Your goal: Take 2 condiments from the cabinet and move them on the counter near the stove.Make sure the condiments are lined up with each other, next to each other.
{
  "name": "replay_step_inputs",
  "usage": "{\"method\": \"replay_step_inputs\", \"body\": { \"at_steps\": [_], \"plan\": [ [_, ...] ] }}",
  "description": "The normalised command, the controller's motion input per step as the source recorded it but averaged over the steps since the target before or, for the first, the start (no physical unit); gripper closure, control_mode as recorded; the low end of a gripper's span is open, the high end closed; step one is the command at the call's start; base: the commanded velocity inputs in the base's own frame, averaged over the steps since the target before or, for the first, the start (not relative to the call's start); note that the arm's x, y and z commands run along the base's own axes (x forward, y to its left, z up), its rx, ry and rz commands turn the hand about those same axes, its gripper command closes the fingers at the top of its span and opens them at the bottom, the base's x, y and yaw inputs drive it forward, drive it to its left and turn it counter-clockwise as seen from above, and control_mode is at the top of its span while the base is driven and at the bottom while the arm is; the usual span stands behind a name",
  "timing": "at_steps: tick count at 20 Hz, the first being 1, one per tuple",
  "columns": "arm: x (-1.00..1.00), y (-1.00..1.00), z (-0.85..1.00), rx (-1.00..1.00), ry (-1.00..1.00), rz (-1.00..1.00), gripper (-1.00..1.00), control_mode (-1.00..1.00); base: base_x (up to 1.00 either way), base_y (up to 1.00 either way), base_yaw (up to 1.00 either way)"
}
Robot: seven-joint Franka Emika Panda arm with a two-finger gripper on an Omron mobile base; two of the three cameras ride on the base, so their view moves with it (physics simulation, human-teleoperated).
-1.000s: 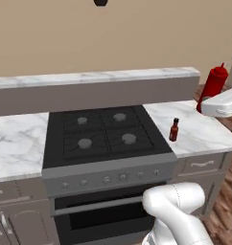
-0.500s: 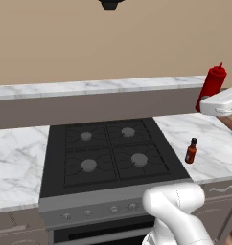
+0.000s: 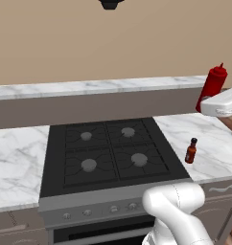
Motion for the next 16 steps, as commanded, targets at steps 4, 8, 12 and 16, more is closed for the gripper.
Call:
{"method": "replay_step_inputs", "body": {
  "at_steps": [4,8,12,16],
  "plan": [
    [0.00,0.00,0.00,0.00,0.00,0.00,1.00,1.00,0.00,0.00,0.00],
    [0.01,-0.11,-0.02,0.00,0.00,0.00,1.00,-1.00,0.02,0.00,0.00],
    [0.00,-0.46,-0.33,0.00,-0.07,0.07,1.00,-1.00,0.00,0.00,0.00],
    [-0.01,-0.59,-0.78,-0.04,-0.09,0.14,1.00,-1.00,0.00,0.00,0.00]
  ]
}}
